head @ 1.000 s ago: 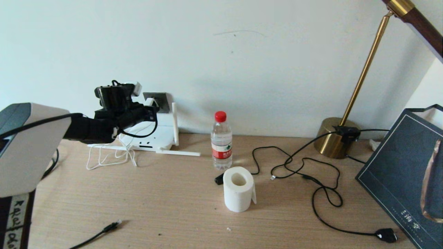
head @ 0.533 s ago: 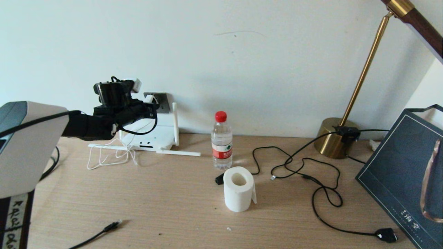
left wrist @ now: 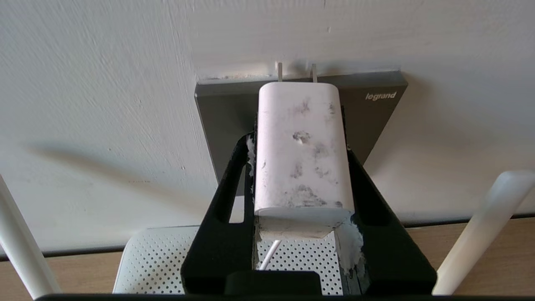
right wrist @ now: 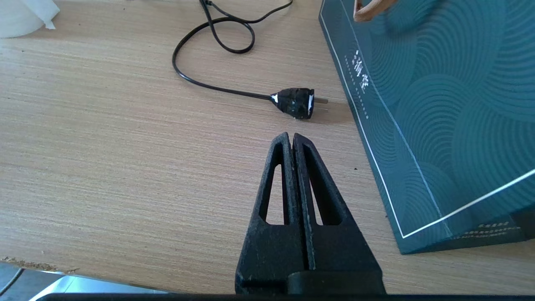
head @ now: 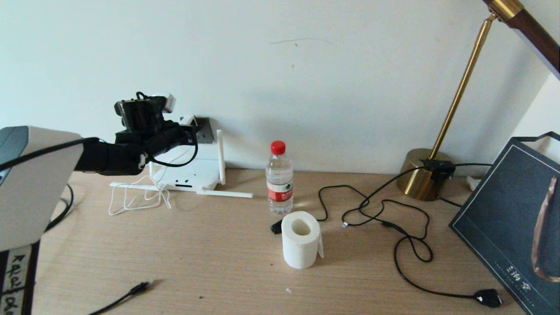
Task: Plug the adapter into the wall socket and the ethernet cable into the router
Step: Plug plug into socket
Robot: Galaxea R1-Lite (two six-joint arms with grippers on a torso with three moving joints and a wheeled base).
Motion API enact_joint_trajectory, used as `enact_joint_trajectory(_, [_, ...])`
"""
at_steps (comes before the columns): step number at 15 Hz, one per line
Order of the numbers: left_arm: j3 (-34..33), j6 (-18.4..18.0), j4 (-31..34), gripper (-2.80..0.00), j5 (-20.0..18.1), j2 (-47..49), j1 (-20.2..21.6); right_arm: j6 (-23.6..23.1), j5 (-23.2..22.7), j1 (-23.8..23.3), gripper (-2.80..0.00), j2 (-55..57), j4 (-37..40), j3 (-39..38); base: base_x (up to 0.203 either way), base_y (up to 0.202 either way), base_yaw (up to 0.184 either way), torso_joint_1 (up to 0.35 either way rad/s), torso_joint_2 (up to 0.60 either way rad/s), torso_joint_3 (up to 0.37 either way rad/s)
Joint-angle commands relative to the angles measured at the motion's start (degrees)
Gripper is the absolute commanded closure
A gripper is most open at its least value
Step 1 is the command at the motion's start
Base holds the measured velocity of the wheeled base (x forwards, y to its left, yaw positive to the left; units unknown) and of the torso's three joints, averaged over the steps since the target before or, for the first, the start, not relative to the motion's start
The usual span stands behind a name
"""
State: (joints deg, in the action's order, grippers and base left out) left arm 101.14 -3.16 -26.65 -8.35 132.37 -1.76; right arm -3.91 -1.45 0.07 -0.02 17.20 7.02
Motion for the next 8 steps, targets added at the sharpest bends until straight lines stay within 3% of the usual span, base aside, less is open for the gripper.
enact_joint_trajectory(1, [-3.45, -0.01, 0.31, 0.00, -0.09, -1.41, 0.00, -0.04, -0.04, 0.01, 0.00, 0.02, 0.11, 0.01, 0.000, 0.000, 0.000, 0.000, 0.00, 0.000])
enact_joint_trajectory(5, [-22.79, -0.01, 1.28, 0.00, -2.06, -14.73, -0.05, -0.04, -0.04, 0.01, 0.00, 0.02, 0.11, 0.01, 0.000, 0.000, 0.000, 0.000, 0.00, 0.000])
enact_joint_trajectory(7, [-32.92, -0.13, 6.65, 0.00, -4.24, -26.49, -0.03, -0.13, -0.04, 0.01, 0.00, 0.02, 0.11, 0.01, 0.000, 0.000, 0.000, 0.000, 0.00, 0.000])
enact_joint_trajectory(8, [-36.31, -0.15, 12.47, 0.00, -5.13, -32.18, -0.02, -0.04, 0.02, 0.01, 0.00, 0.02, 0.11, 0.01, 0.000, 0.000, 0.000, 0.000, 0.00, 0.000])
